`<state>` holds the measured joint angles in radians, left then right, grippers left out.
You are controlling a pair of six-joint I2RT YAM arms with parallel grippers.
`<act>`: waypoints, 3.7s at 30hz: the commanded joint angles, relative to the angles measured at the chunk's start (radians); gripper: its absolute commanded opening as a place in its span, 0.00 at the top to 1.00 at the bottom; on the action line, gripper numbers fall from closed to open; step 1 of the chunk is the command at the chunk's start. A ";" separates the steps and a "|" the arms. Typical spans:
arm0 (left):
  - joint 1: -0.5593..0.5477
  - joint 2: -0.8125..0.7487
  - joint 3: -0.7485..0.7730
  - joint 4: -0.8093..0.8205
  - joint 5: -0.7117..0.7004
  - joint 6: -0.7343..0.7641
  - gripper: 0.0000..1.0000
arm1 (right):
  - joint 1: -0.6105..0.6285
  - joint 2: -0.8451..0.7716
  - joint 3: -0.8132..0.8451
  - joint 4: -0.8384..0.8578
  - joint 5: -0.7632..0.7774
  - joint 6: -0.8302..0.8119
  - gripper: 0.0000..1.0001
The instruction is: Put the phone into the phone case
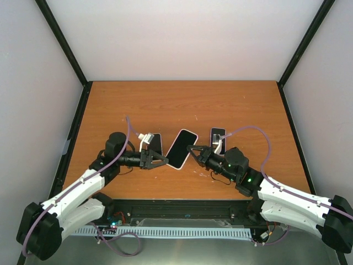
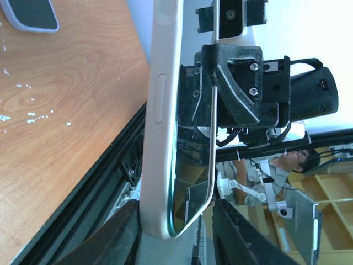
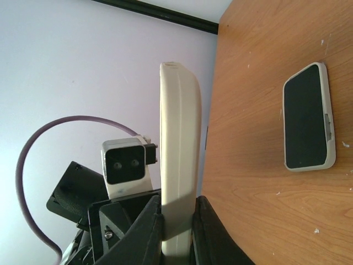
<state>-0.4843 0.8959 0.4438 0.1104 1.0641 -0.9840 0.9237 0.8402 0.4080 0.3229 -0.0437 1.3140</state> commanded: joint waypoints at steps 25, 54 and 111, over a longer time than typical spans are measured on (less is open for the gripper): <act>-0.002 0.077 0.131 -0.281 -0.179 0.137 0.42 | 0.001 0.047 -0.009 0.022 0.012 -0.025 0.95; -0.002 -0.011 0.270 -0.556 -0.684 0.305 0.01 | -0.420 0.592 0.255 -0.185 -0.514 -0.547 0.91; -0.002 -0.136 0.580 -0.638 -0.954 0.431 0.00 | -0.514 -0.292 0.583 -1.141 -0.054 -0.646 0.00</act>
<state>-0.4843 0.7715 0.9932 -0.5312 0.1341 -0.5941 0.4145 0.5690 0.9646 -0.7593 -0.1146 0.6449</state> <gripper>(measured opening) 0.995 0.996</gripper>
